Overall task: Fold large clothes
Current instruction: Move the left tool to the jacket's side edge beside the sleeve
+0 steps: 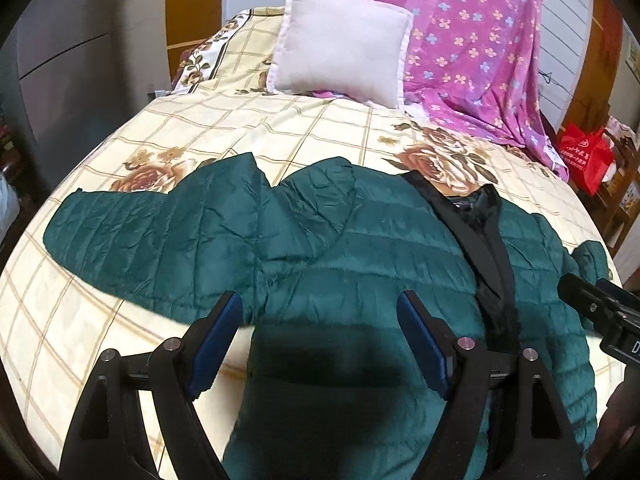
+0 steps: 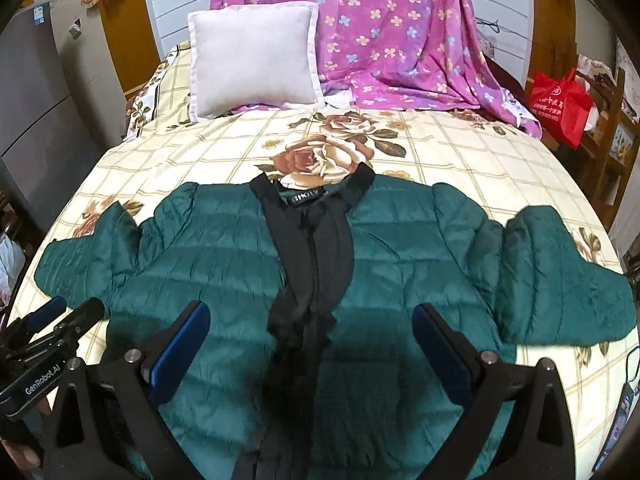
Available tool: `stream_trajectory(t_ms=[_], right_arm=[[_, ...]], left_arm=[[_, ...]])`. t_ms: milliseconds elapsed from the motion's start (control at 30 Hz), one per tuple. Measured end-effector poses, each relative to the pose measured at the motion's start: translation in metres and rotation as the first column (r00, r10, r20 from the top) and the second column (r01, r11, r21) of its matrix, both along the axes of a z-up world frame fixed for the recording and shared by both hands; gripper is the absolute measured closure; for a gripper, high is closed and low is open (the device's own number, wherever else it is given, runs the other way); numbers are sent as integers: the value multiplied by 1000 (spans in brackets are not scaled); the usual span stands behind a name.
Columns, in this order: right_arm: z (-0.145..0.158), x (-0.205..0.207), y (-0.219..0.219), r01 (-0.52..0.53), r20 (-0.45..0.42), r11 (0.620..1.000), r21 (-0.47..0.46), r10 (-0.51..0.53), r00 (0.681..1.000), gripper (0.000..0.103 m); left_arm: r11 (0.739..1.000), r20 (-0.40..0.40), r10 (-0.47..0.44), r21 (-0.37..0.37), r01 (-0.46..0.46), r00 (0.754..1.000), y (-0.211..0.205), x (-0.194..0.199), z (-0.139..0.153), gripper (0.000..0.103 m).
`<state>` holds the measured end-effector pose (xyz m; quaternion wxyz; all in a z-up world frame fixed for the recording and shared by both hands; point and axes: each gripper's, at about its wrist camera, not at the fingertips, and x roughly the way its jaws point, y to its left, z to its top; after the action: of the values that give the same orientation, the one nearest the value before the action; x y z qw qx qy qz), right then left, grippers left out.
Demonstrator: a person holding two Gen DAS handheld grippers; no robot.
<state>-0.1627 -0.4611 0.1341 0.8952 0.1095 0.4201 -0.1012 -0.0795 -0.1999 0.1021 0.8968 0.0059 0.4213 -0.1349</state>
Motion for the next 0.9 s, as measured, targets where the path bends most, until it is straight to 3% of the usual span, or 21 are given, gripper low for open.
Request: stream_trajectory(t_ms=[167,300,467,700,900], right_arm=[[-11,27,-3,2,-9,1000,15,-2,1000,1],[-19,45,-5,6,-12,999,33,-6,1000,1],[-32,60,-4,-3,-20,1000,17,4,1000,1],[-46,72,7,6,8,999,34,-6,1000,1],[-52,80,31,-36,-7,999,-25,36,999,1]], left_arm=[[1000,6,2,30,-2,1000,-3,22,-11,50],[1000,10,1,11,-1,1000,1,35,-16,50],[998,8,54,-22,-54,998,22,50,-20,50],[995,34,100,1,-100,994,43,62,-21,50],[992,37,120,22,-121,992,58,73,-25,50]])
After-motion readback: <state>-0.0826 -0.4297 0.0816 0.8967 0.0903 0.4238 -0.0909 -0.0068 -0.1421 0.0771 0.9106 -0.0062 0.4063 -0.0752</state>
